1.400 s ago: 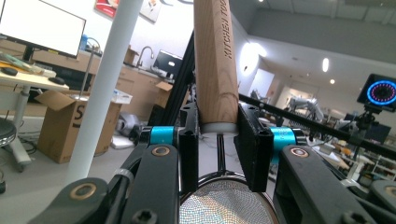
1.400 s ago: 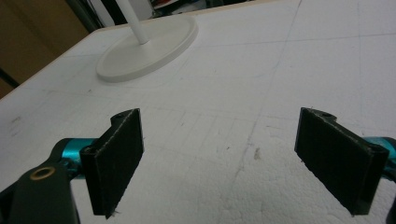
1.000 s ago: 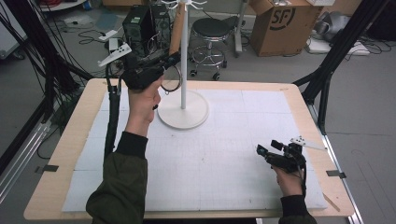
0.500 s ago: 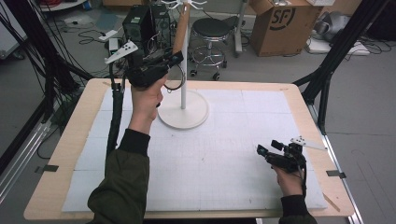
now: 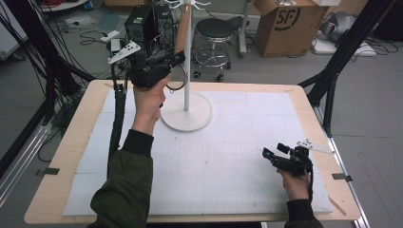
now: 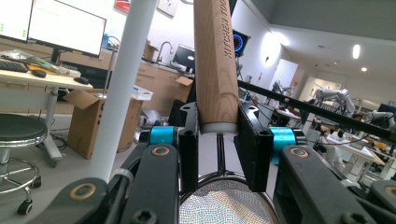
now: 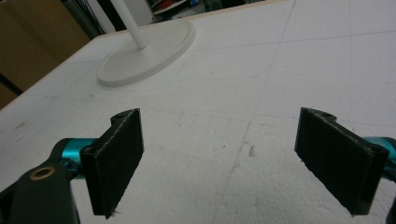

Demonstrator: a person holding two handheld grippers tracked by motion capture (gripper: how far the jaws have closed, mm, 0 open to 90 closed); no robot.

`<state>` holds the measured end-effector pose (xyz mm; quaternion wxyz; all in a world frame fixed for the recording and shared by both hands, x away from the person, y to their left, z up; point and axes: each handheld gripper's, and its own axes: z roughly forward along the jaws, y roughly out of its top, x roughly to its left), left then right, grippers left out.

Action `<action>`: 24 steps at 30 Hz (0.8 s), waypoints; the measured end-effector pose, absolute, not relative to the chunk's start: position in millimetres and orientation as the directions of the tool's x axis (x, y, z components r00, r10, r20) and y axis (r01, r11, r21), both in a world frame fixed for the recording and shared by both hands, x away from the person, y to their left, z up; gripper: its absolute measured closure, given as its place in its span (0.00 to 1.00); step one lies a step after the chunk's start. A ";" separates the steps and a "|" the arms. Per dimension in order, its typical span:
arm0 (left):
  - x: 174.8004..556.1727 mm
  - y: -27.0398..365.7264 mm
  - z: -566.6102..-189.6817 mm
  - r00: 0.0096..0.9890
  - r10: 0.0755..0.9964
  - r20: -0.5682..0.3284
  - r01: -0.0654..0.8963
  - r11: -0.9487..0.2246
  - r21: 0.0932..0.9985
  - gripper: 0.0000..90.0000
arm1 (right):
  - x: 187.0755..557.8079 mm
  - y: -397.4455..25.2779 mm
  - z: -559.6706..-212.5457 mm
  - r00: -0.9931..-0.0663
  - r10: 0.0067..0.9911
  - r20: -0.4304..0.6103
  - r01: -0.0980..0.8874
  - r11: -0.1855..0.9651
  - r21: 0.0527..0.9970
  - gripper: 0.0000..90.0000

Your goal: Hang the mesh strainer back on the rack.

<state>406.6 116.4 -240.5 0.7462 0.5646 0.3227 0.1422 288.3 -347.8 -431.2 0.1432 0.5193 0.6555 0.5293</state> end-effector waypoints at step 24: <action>419.8 123.5 -261.4 0.741 0.537 -0.404 0.196 0.402 0.894 0.79 | 280.9 -354.1 -432.0 -0.404 0.844 0.353 0.527 -0.100 0.844 0.16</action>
